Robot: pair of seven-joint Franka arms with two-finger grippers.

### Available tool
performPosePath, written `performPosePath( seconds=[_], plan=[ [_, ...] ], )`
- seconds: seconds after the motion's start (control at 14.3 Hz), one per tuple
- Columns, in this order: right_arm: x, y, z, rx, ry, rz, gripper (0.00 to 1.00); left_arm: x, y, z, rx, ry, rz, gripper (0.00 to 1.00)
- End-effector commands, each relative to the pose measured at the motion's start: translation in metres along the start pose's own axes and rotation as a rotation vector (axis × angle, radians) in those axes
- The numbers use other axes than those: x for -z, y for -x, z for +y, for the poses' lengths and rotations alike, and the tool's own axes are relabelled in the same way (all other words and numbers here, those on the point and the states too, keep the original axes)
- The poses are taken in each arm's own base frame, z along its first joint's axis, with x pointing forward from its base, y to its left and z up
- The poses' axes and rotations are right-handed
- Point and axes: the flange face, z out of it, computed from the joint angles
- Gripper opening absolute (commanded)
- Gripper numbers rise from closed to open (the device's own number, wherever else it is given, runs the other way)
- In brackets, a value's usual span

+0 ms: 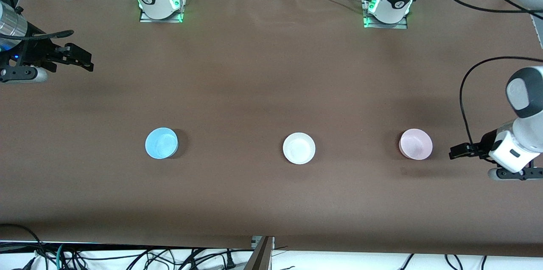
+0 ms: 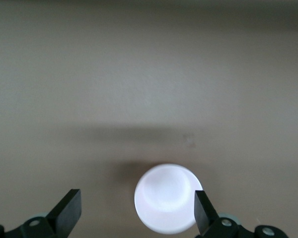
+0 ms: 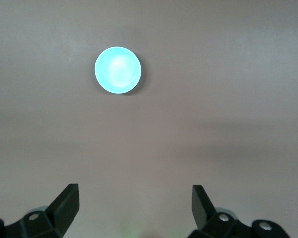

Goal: Stack pink and blue bowls on white bowl
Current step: 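Move the left gripper toward the pink bowl's rim, then grasp the pink bowl rim with the left gripper while the right gripper moves out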

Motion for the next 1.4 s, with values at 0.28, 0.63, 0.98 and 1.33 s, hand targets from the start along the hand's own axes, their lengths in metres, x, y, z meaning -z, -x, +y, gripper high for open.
performPosePath(
  seconds=[0.28, 0.63, 0.98, 1.33],
  plan=[
    [-0.016, -0.019, -0.003, 0.004, -0.018, -0.012, 1.0, -0.113, 0.017, -0.023, -0.102, -0.084, 0.006, 1.0],
    [-0.06, -0.04, -0.007, 0.004, 0.008, -0.089, 1.0, -0.132, 0.048, -0.031, -0.088, -0.072, 0.011, 1.0],
    [-0.061, -0.041, -0.005, 0.002, 0.006, -0.086, 1.0, -0.114, 0.066, -0.021, -0.044, -0.079, 0.001, 1.0],
    [-0.095, -0.06, -0.008, 0.0, -0.006, -0.101, 1.0, -0.145, 0.098, -0.021, -0.032, -0.063, -0.023, 1.0]
  ],
)
